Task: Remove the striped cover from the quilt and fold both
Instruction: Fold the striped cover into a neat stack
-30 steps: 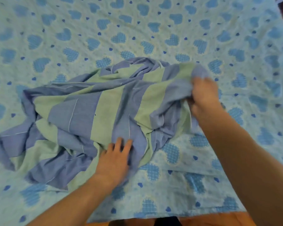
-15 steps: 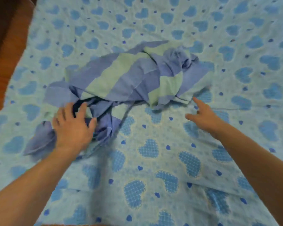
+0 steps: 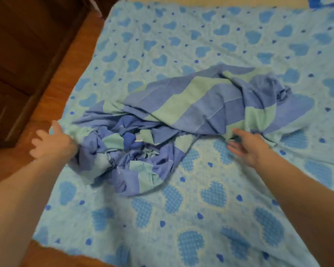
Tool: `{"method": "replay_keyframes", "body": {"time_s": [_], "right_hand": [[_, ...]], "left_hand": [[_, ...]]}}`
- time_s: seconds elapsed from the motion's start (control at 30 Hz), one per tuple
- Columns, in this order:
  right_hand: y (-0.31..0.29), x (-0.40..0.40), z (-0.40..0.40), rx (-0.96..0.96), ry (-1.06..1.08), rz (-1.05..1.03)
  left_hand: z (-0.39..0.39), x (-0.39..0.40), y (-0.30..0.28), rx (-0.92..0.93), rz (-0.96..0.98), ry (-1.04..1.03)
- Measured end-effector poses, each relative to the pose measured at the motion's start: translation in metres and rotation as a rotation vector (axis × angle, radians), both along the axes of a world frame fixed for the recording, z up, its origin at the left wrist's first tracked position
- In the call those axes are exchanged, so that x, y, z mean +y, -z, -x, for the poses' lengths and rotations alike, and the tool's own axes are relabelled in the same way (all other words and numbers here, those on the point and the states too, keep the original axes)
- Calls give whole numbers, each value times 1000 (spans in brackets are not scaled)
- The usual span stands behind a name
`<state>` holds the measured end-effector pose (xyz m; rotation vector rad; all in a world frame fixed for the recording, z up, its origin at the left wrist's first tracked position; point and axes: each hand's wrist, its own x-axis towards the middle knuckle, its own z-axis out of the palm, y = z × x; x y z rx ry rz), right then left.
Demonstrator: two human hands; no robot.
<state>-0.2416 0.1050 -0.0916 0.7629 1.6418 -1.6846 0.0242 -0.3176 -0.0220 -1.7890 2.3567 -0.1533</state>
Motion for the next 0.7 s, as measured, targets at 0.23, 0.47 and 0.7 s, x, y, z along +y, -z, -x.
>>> {"method": "replay_keyframes", "body": {"time_s": [0.23, 0.47, 0.7], "right_hand": [[-84, -83, 35, 2, -511, -218], [-237, -170, 138, 850, -251, 217], [-60, -189, 11, 680, -1411, -525]], "left_hand": [[43, 76, 53, -10, -225, 967], [43, 79, 84, -37, -134, 829], [-16, -5, 99, -129, -302, 499]]}}
